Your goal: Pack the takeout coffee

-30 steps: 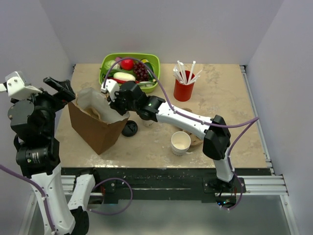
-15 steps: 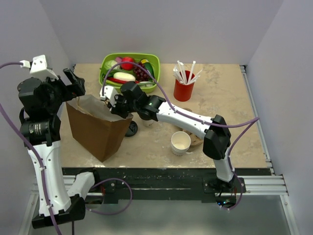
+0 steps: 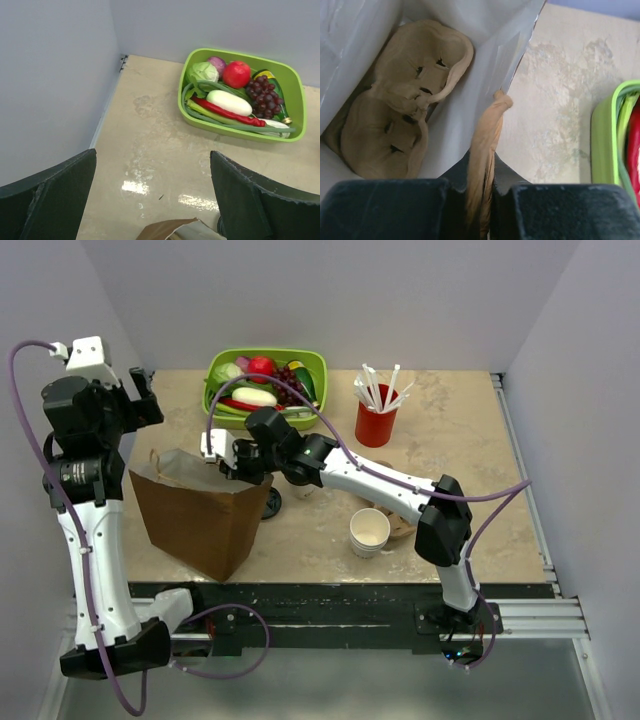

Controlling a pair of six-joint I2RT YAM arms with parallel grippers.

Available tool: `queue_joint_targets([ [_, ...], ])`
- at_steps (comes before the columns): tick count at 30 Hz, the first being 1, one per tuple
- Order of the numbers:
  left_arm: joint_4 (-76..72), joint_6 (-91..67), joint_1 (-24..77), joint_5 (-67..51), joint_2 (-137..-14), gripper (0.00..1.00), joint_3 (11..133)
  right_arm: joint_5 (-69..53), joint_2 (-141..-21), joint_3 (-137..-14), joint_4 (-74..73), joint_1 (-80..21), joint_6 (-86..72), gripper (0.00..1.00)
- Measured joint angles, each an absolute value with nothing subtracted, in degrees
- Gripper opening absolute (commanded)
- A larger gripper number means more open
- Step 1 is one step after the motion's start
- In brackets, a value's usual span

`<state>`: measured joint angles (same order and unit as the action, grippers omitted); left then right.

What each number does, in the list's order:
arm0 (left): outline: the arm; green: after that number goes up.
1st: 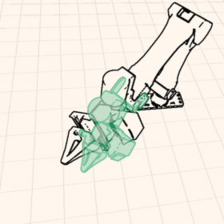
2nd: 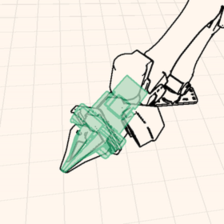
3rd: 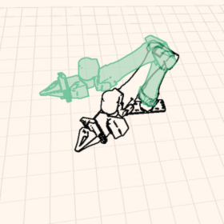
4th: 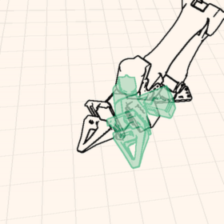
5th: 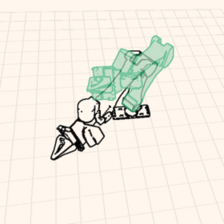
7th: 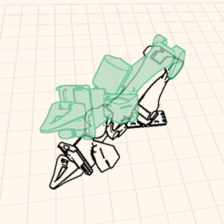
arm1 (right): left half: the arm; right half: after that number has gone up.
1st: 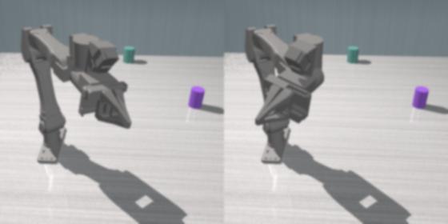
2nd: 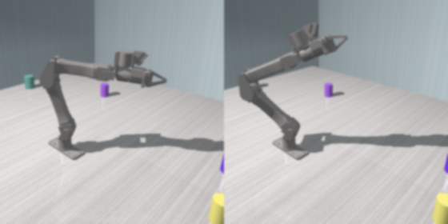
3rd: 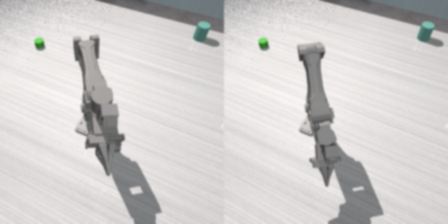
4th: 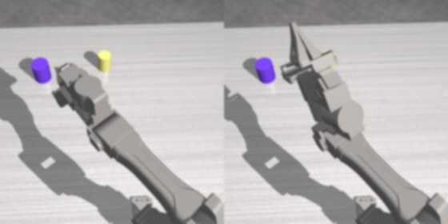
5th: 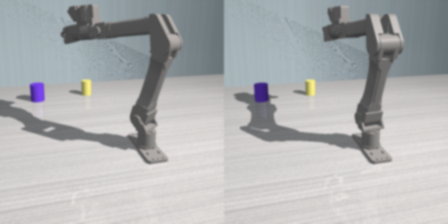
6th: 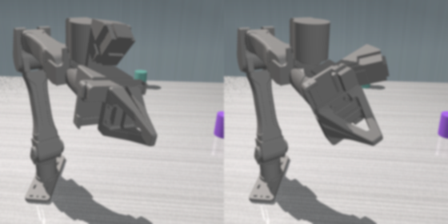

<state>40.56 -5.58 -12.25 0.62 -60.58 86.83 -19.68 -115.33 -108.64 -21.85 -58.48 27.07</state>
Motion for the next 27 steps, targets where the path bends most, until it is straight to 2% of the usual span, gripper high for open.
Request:
queue_joint_targets([
  [9,32.2,4.8,-12.3,-14.4,-54.0,1.00,80.8,-20.9,-115.3,-107.0,-18.9,-58.5,35.4,0.09],
  [14,30.5,6.7,-12.3,-21.5,-52.6,1.00,80.1,-20.2,-115.4,-107.2,-19.1,-58.5,36.7,0.13],
  [21,31.2,4.1,-12.3,-21.5,-50.7,1.00,77.8,-14.2,-117.4,-110.3,-18.3,-58.4,30.5,0.18],
  [27,31.0,-4.6,-12.3,-13.1,-46.2,1.00,77.0,-5.3,-118.6,-111.9,-15.9,-58.1,22.2,0.18],
])
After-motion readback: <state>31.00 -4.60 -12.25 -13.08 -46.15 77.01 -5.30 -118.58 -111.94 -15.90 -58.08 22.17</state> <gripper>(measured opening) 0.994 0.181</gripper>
